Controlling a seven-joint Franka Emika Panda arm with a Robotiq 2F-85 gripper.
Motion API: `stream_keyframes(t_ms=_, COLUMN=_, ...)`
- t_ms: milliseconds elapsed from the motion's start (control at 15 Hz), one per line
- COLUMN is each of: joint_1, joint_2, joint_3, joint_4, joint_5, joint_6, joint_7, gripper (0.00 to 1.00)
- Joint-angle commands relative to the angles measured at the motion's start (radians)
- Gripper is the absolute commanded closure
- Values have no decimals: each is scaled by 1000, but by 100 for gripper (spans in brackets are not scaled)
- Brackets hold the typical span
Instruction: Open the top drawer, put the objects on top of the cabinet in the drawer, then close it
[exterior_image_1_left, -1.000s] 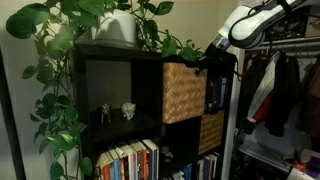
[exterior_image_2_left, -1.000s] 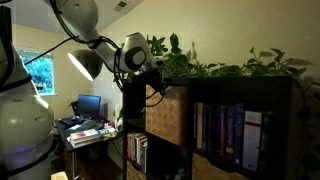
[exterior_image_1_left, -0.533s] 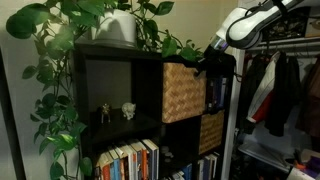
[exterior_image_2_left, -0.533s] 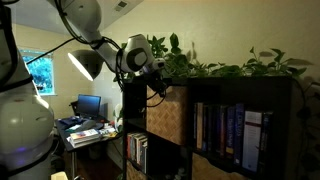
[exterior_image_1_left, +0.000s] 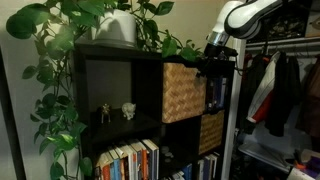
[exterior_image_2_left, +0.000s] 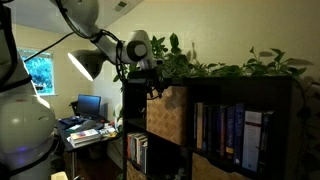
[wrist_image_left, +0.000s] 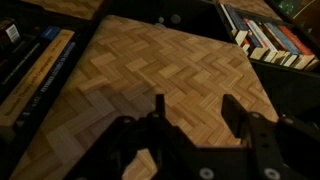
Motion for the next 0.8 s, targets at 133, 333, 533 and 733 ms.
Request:
stream_keyframes(t_ms=133, joint_1=1, joint_2=-16, joint_3=1, joint_4=81, joint_5=-18, joint_6=-204, joint_7=3, gripper=1)
stream_keyframes(t_ms=333, joint_1=-5, joint_2=-10, joint_3=5, joint_4=97, joint_5=-32, joint_6=-260, joint_7=14, gripper=0)
stream_keyframes(t_ms=533, joint_1=3, joint_2=-1, joint_3=-3, joint_4=86, joint_5=-17, joint_6=-224, joint_7=1, gripper=0)
stream_keyframes(t_ms=733, joint_1=3, joint_2=-1, joint_3=-3, joint_4=86, joint_5=-18, joint_6=-225, joint_7=1, gripper=0)
